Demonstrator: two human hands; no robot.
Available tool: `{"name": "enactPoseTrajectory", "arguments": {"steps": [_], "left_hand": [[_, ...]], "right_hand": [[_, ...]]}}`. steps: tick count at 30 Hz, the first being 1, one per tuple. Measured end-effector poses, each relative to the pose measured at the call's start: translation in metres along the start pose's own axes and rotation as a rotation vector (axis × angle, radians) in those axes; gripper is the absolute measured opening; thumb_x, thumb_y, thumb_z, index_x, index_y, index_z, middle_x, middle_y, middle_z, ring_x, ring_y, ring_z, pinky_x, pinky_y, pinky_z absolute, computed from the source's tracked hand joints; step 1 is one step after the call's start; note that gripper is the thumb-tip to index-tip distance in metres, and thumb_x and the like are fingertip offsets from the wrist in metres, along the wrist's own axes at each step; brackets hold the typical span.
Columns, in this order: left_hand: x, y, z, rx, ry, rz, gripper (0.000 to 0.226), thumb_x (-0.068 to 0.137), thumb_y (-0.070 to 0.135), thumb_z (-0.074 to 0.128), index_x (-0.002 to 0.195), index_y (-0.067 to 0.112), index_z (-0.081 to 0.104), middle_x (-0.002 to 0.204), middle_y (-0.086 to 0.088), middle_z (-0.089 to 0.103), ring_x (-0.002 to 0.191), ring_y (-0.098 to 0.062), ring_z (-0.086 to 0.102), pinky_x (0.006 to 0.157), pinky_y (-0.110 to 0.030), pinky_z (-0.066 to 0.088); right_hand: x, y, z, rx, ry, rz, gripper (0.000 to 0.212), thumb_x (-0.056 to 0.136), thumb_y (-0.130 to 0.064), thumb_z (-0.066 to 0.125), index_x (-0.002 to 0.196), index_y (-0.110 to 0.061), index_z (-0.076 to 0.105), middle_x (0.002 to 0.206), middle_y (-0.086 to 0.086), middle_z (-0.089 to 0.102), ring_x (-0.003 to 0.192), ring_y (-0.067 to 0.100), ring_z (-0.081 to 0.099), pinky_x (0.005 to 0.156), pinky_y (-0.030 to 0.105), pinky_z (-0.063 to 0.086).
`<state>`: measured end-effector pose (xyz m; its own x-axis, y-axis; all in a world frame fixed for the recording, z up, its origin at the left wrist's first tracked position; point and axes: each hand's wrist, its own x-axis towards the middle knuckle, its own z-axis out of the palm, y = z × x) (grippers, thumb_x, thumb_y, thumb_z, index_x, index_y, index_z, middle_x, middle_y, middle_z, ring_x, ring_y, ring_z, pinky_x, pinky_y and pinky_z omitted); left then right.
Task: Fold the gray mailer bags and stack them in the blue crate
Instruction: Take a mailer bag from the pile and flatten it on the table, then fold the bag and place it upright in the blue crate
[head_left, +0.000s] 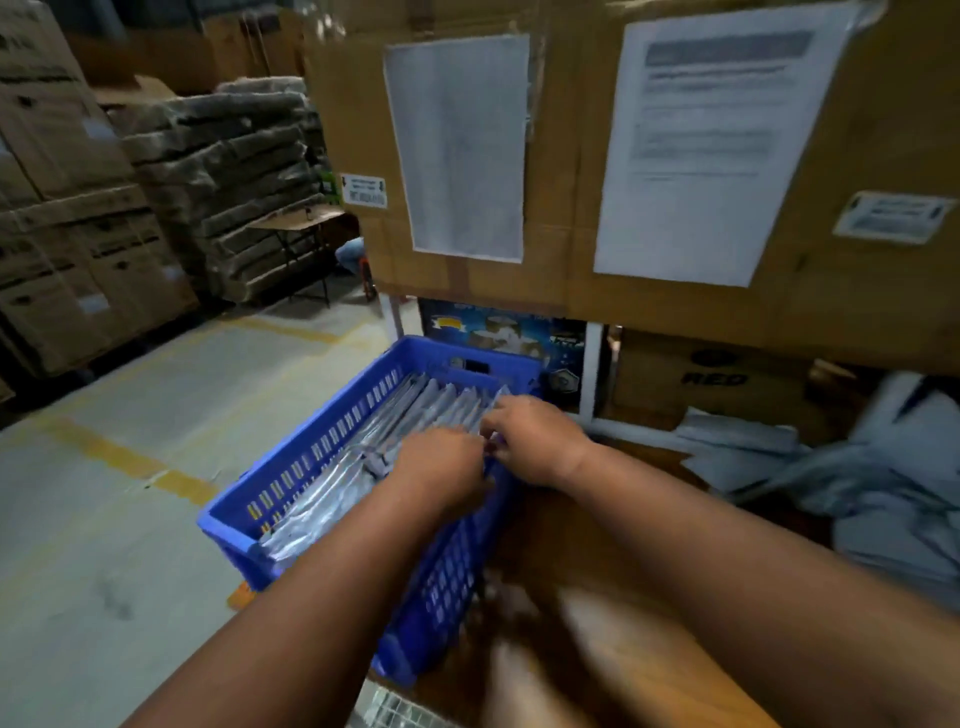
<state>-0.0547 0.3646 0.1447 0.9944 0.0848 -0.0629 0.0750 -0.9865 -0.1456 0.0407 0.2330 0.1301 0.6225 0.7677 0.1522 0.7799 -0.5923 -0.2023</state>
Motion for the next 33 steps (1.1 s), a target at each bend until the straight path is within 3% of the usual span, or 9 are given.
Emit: {"name": "enactPoseTrajectory", "arguments": {"steps": [3,9,15,23,29,33], "left_hand": [[0.008,0.065,-0.010,0.006,0.051,0.120,0.038,0.096,0.048,0.057,0.127,0.027,0.065,0.123,-0.006,0.063,0.117,-0.032,0.062,0.091,-0.044,0.052],[0.010,0.198,-0.014,0.010,-0.004,0.295,0.051,0.097,0.048,0.059,0.143,0.026,0.057,0.142,-0.007,0.055,0.134,-0.034,0.050,0.105,-0.052,0.046],[0.012,0.289,-0.002,-0.052,-0.056,0.370,0.054,0.093,0.050,0.064,0.141,0.027,0.055,0.140,-0.007,0.054,0.132,-0.036,0.052,0.106,-0.053,0.049],[0.047,0.314,0.027,-0.031,-0.136,0.384,0.062,0.090,0.050,0.070,0.145,0.028,0.051,0.136,-0.008,0.057,0.125,-0.035,0.058,0.100,-0.048,0.053],[0.121,0.319,0.045,-0.086,-0.203,0.388,0.056,0.097,0.049,0.065,0.147,0.029,0.050,0.144,-0.005,0.053,0.128,-0.029,0.056,0.099,-0.044,0.053],[0.177,0.321,0.056,-0.246,-0.125,0.394,0.051,0.097,0.057,0.062,0.138,0.027,0.057,0.136,-0.005,0.056,0.123,-0.028,0.056,0.098,-0.046,0.054]], "right_hand": [[-0.066,0.038,-0.018,-0.028,0.049,0.085,0.011,0.095,-0.035,0.065,0.103,-0.029,0.069,0.105,-0.002,0.057,0.099,0.022,0.057,0.084,0.044,0.054],[-0.191,0.110,-0.031,0.012,0.070,0.297,0.014,0.095,-0.030,0.062,0.106,-0.023,0.068,0.111,0.003,0.058,0.108,0.028,0.059,0.088,0.043,0.053],[-0.268,0.165,-0.030,-0.013,0.016,0.431,0.023,0.093,-0.035,0.060,0.112,-0.024,0.067,0.117,0.005,0.059,0.114,0.031,0.058,0.096,0.046,0.054],[-0.281,0.213,-0.008,-0.014,-0.060,0.492,0.042,0.099,-0.042,0.062,0.136,-0.023,0.064,0.138,0.008,0.056,0.128,0.032,0.054,0.106,0.048,0.052],[-0.237,0.260,0.010,-0.048,-0.050,0.564,0.035,0.098,-0.032,0.055,0.131,-0.028,0.066,0.131,0.005,0.052,0.126,0.031,0.051,0.105,0.043,0.047],[-0.198,0.296,0.012,-0.110,0.017,0.616,0.039,0.101,-0.033,0.060,0.138,-0.024,0.065,0.152,0.006,0.046,0.140,0.031,0.044,0.113,0.044,0.044]]}}
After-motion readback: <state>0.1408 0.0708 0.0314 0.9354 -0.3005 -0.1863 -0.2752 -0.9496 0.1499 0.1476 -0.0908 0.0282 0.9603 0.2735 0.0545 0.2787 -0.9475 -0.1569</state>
